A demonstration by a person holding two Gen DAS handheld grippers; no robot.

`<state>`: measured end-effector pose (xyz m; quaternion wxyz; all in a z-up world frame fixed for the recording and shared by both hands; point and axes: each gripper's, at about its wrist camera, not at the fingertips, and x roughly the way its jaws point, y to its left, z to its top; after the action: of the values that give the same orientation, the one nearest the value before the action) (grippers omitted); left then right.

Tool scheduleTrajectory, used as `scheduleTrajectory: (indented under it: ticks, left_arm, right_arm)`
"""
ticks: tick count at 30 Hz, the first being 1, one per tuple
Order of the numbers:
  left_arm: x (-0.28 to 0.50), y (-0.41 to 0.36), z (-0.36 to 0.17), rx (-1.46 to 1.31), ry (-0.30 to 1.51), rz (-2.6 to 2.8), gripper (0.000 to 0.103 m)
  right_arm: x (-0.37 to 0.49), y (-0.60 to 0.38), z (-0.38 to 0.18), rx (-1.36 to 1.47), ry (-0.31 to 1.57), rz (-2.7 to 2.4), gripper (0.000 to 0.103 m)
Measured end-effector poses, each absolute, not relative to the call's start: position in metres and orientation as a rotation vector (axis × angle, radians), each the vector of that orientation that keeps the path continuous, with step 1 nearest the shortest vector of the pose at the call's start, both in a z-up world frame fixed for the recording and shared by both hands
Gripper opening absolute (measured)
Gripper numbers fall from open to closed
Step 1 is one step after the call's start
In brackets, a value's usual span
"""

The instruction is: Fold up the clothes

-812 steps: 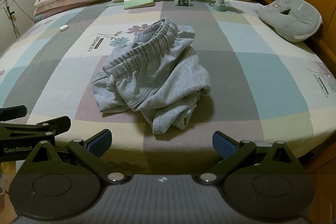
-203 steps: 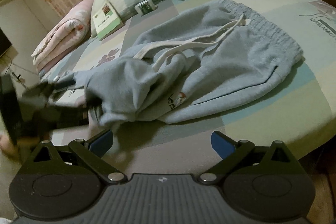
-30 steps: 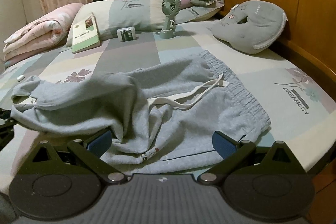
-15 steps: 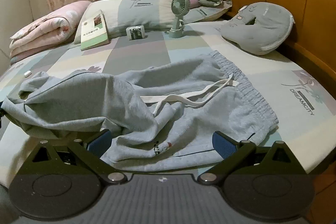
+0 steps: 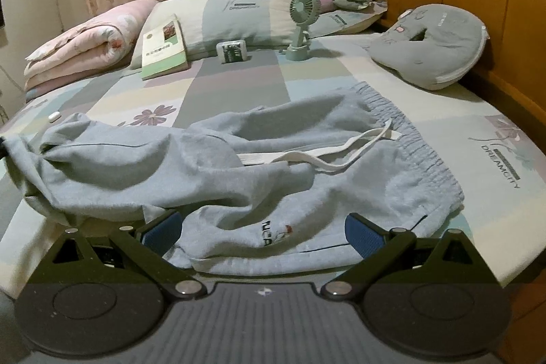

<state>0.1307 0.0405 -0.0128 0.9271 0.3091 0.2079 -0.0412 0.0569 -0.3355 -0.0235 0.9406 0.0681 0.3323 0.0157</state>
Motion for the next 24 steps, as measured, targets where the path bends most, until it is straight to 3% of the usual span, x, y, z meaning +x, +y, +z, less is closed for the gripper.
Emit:
scheduleTrajectory:
  ticks: [7, 9, 14, 17, 19, 21, 22, 24]
  left_arm:
    - [0.156, -0.036, 0.003, 0.682, 0.324, -0.314, 0.015]
    - [0.164, -0.055, 0.004, 0.686, 0.318, -0.367, 0.021]
    - [0.167, -0.061, -0.003, 0.643, 0.436, -0.472, 0.022]
    - [0.153, -0.039, -0.009, 0.646, 0.515, -0.448, 0.034]
    - [0.139, -0.019, -0.010, 0.626, 0.568, -0.426, 0.050]
    - [0.121, 0.004, -0.009, 0.574, 0.607, -0.413, 0.073]
    - [0.112, 0.016, -0.009, 0.541, 0.620, -0.407, 0.078]
    - [0.101, 0.039, -0.011, 0.461, 0.662, -0.398, 0.080]
  right_arm:
    - [0.060, -0.322, -0.027, 0.127, 0.698, 0.080, 0.103]
    - [0.060, -0.320, -0.028, 0.124, 0.705, 0.092, 0.103]
    - [0.061, -0.310, -0.031, 0.094, 0.724, 0.140, 0.103]
    - [0.066, -0.300, -0.035, 0.080, 0.736, 0.185, 0.103]
    - [0.070, -0.289, -0.037, 0.068, 0.744, 0.220, 0.103]
    - [0.073, -0.276, -0.037, 0.051, 0.746, 0.260, 0.103]
    - [0.075, -0.267, -0.036, 0.036, 0.744, 0.287, 0.102]
    - [0.076, -0.246, -0.033, -0.001, 0.734, 0.343, 0.101]
